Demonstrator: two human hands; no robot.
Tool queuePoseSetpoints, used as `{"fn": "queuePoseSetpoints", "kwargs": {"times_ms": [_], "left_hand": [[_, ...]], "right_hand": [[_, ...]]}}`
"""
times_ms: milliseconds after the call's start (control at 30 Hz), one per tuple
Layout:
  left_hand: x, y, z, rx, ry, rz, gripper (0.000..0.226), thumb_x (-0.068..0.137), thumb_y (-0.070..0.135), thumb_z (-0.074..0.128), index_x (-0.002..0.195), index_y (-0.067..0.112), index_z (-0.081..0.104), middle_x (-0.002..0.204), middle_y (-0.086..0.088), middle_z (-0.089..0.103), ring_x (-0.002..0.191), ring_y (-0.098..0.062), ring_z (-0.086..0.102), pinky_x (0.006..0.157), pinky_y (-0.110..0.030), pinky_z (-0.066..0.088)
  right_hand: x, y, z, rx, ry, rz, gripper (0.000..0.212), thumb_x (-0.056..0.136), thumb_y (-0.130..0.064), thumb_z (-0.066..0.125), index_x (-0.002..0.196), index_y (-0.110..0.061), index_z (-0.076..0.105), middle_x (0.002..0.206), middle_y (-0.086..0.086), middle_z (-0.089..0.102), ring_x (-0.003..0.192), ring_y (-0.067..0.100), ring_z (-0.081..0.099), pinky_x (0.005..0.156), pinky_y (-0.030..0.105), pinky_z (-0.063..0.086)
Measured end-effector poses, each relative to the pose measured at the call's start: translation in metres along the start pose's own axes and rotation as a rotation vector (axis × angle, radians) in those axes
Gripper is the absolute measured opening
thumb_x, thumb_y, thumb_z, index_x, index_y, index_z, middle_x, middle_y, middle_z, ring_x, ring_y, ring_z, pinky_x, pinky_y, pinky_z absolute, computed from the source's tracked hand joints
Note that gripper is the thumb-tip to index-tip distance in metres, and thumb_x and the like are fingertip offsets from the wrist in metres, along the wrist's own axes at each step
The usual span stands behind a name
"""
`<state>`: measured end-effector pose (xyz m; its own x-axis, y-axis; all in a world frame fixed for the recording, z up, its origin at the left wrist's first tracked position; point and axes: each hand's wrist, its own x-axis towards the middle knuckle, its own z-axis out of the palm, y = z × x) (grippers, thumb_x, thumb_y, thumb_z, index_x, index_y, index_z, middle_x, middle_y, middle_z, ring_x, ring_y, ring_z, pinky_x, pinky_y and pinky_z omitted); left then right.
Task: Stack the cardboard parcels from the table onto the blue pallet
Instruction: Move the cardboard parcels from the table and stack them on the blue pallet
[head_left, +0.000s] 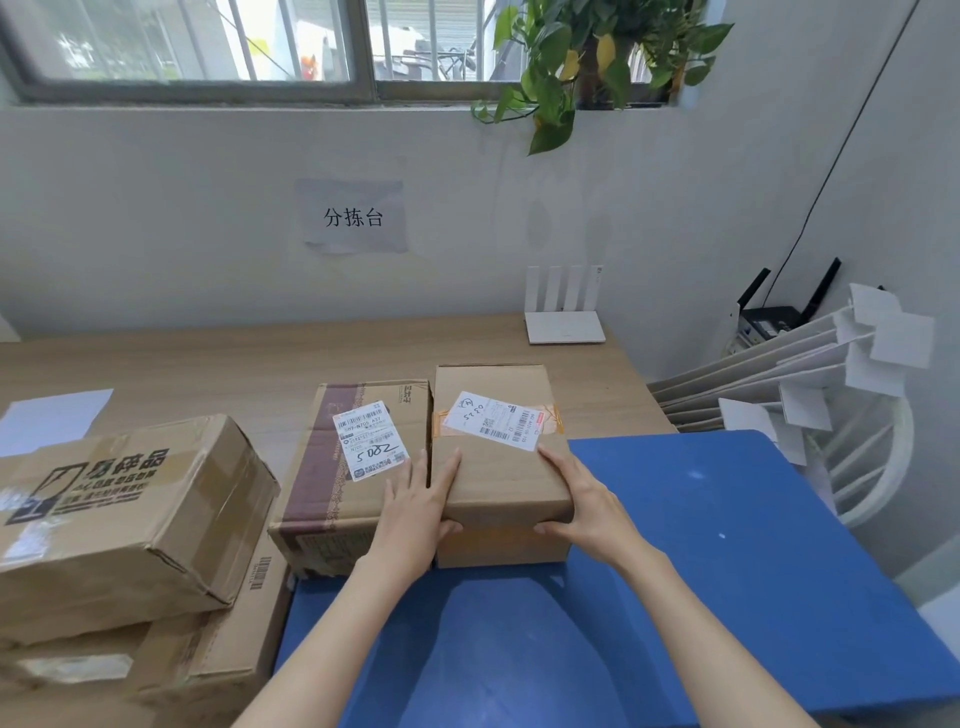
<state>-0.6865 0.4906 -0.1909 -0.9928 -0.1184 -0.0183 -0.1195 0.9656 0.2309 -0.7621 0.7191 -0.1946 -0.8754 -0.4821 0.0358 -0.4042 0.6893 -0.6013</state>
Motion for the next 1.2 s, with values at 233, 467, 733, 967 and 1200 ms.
{"fn": "queuePoseSetpoints", "kwargs": {"times_ms": [233,467,733,967,1200], "left_hand": [[-0.002,0.000,0.005,0.026,-0.008,-0.004,0.093,0.092,0.038,0.057,0.150,0.031,-0.015,0.160,-0.015,-0.007,0.147,-0.035,-0.004,0.117,-0.050,0.007],[-0.002,0.000,0.005,0.028,-0.015,-0.015,0.092,0.093,0.040,0.055,0.150,0.031,-0.017,0.160,-0.013,-0.009,0.147,-0.033,-0.005,0.117,-0.051,0.006],[-0.009,-0.001,-0.013,-0.029,-0.071,0.009,0.088,0.092,0.029,0.059,0.153,0.026,-0.004,0.161,-0.007,-0.009,0.148,-0.027,-0.004,0.119,-0.050,0.005],[-0.014,-0.011,-0.062,-0.178,-0.017,0.016,0.062,0.092,0.031,0.058,0.146,0.022,0.032,0.149,0.000,0.037,0.136,-0.025,0.034,0.111,-0.046,0.030],[-0.038,-0.045,-0.130,-0.280,0.174,-0.048,0.036,0.095,0.034,0.052,0.130,0.024,0.053,0.123,0.007,0.062,0.114,-0.017,0.057,0.098,-0.038,0.044]], "right_hand": [[0.000,-0.001,-0.002,-0.016,-0.024,0.017,0.099,0.068,-0.028,0.081,0.139,-0.054,0.016,0.149,-0.019,0.028,0.121,0.015,0.046,0.089,0.039,0.048],[0.000,-0.004,-0.005,-0.046,-0.064,0.038,0.104,0.066,-0.033,0.082,0.139,-0.058,0.011,0.156,-0.012,0.017,0.126,0.022,0.046,0.091,0.042,0.048],[-0.007,-0.015,-0.021,-0.036,-0.044,0.135,0.090,0.076,-0.069,0.062,0.147,-0.052,0.008,0.162,-0.008,-0.001,0.143,0.021,0.027,0.107,0.043,0.034],[0.003,-0.059,-0.039,-0.131,0.142,0.044,0.053,0.095,-0.044,0.050,0.145,-0.033,0.035,0.154,-0.010,0.029,0.136,0.014,0.035,0.096,0.038,0.041],[0.020,-0.149,-0.039,-0.160,0.258,-0.053,0.044,0.095,-0.031,0.052,0.138,-0.022,0.046,0.141,-0.004,0.046,0.127,0.018,0.044,0.097,0.036,0.042]]}}
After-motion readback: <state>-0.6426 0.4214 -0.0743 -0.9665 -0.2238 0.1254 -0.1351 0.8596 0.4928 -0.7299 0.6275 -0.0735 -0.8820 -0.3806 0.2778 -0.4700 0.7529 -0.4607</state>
